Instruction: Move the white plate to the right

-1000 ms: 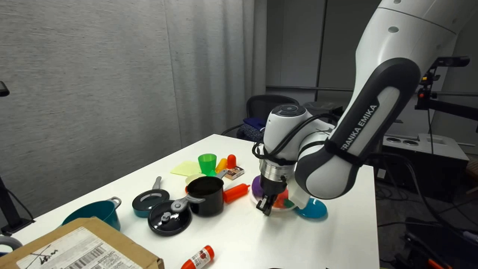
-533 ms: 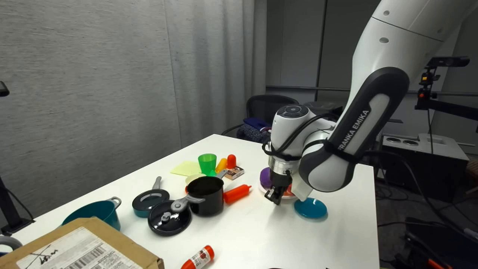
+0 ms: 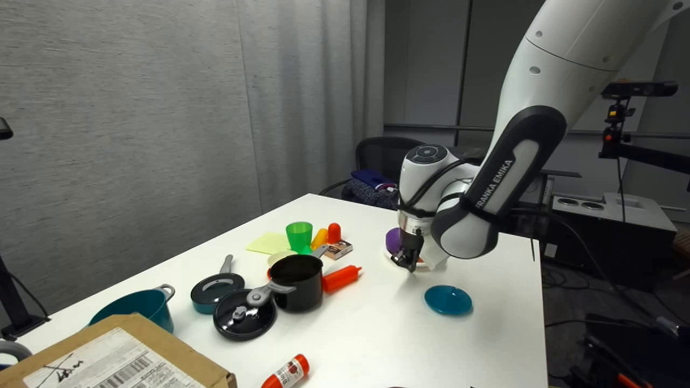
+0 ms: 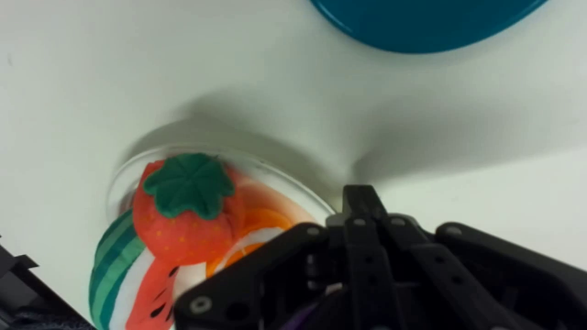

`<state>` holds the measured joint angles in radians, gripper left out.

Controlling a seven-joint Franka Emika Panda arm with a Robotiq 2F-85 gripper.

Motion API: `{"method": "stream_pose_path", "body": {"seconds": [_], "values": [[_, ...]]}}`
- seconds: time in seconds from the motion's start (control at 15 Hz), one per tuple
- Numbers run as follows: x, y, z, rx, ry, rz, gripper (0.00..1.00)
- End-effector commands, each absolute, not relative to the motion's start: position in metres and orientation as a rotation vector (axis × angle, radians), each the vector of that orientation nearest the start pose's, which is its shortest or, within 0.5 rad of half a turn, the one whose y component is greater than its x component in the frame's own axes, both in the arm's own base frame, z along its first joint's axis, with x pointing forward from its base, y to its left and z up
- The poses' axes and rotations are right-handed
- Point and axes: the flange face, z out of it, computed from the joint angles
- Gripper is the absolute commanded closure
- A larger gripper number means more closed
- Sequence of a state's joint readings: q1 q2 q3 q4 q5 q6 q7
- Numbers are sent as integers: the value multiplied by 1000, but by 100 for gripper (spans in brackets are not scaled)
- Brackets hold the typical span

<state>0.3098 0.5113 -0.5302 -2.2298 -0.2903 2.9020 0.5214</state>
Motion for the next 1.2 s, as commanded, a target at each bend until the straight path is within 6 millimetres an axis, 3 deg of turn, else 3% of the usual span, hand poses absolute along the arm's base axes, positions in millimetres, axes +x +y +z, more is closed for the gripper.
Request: {"method": "stream_pose_path", "body": {"seconds": [0.0, 0.07, 0.27, 0.47, 0.53, 0.67, 0.87, 1.13], "values": [[561, -102, 197, -3318, 671, -431, 95], [562, -91, 204, -3290, 631, -427, 73], [567, -50, 225, -3195, 526, -427, 64], [577, -38, 233, -3171, 515, -391, 39], [579, -42, 231, -3171, 533, -373, 83], [580, -54, 223, -3191, 586, -308, 79], [582, -74, 208, -3217, 653, -242, 100], [591, -95, 193, -3219, 748, -272, 100]]}}
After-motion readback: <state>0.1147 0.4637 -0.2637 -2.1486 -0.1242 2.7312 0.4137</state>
